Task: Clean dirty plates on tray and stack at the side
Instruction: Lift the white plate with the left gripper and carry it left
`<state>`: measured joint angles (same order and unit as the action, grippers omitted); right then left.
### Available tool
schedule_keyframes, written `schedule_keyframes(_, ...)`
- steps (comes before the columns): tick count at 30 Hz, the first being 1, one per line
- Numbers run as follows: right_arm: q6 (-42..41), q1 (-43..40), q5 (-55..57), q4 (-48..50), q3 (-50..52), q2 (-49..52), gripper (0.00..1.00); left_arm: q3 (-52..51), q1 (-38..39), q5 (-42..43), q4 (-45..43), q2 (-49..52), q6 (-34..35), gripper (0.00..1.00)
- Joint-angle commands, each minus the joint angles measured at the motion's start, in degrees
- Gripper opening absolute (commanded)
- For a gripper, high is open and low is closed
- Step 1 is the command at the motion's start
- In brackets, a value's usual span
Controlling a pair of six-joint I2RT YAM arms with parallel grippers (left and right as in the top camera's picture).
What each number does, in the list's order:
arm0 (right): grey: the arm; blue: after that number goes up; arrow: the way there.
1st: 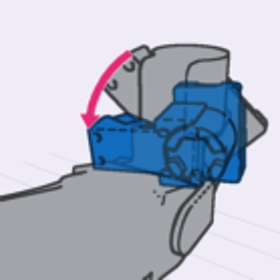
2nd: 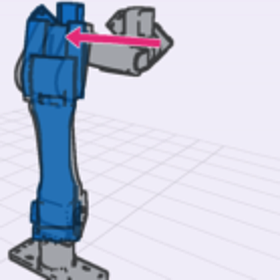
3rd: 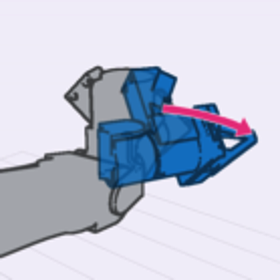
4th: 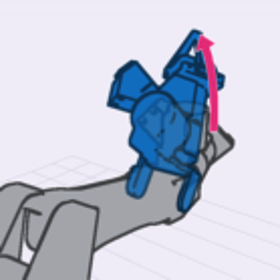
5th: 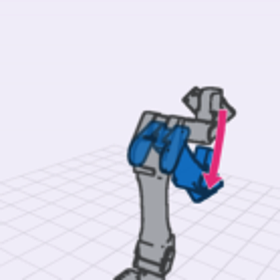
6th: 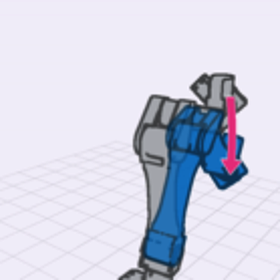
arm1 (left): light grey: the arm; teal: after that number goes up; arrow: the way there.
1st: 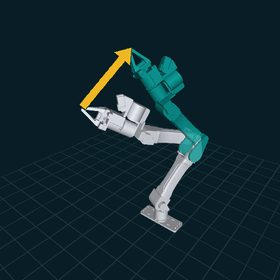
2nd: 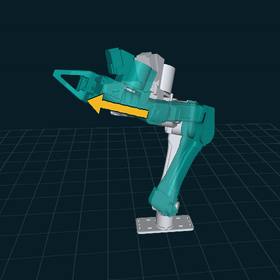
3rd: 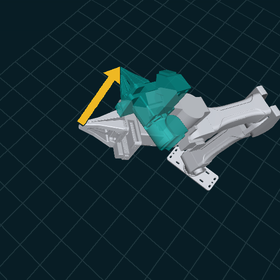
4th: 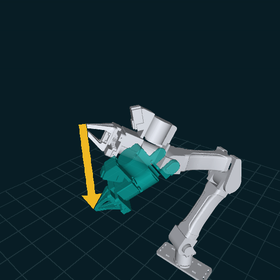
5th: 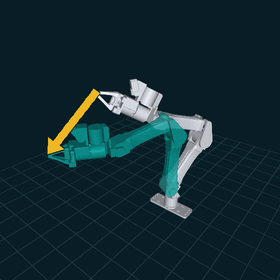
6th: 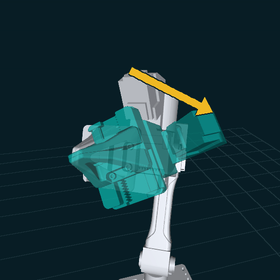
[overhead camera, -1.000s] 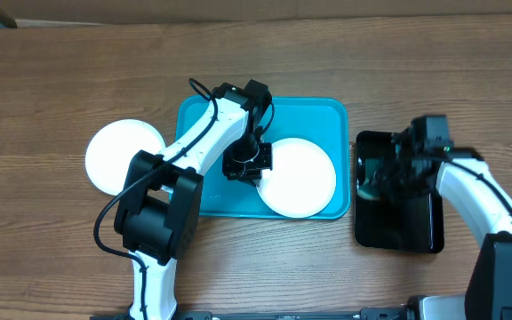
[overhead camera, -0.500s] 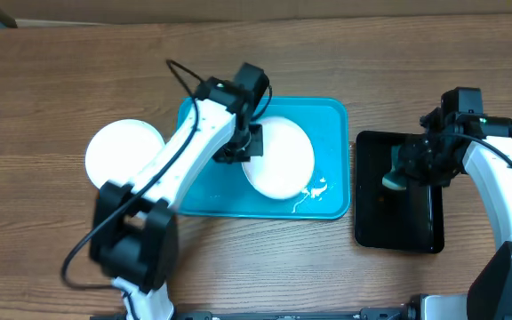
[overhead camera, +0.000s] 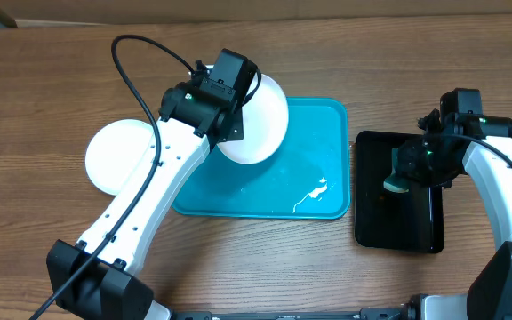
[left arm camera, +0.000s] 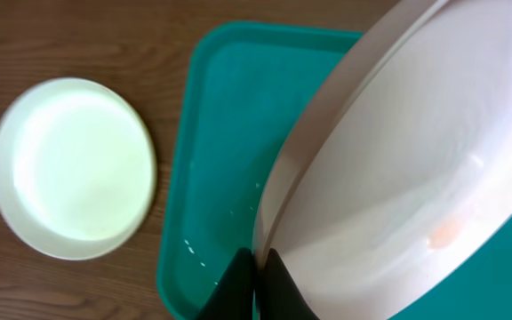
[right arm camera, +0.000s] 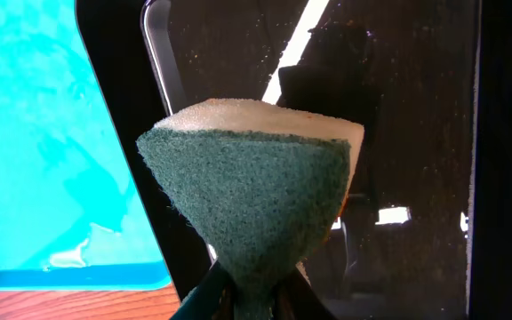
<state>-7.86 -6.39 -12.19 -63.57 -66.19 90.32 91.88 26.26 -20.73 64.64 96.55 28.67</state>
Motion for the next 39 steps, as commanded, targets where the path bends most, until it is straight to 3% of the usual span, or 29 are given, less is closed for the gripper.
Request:
schedule_keyframes(1, 0.48, -0.11, 0.68, 0.26, -0.68, -0.31, 0.15, 1.09, 1.9, -10.47, -0.81, -1.05, 1.16, 0.04)
schedule_keyframes(7, 0.46, -0.11, 0.81, 0.48, -0.57, -0.31, 0.15, 1.09, 7.34, -21.75, -4.33, -1.05, -3.74, 0.04)
schedule_keyframes(18, 0.48, -0.11, 0.81, 0.66, -0.57, -0.31, 0.14, 1.07, 14.47, -32.02, -8.59, -0.22, -15.1, 0.04)
schedule_keyframes(31, 0.48, -0.11, 0.83, 0.63, -0.55, -0.31, 0.15, 1.07, 17.92, -49.18, -9.9, 2.97, -14.97, 0.04)
schedule_keyframes(39, 0.48, -0.11, 0.83, 0.63, -0.55, -0.31, 0.14, 1.07, 18.4, -50.23, -10.51, 3.17, -14.08, 0.04)
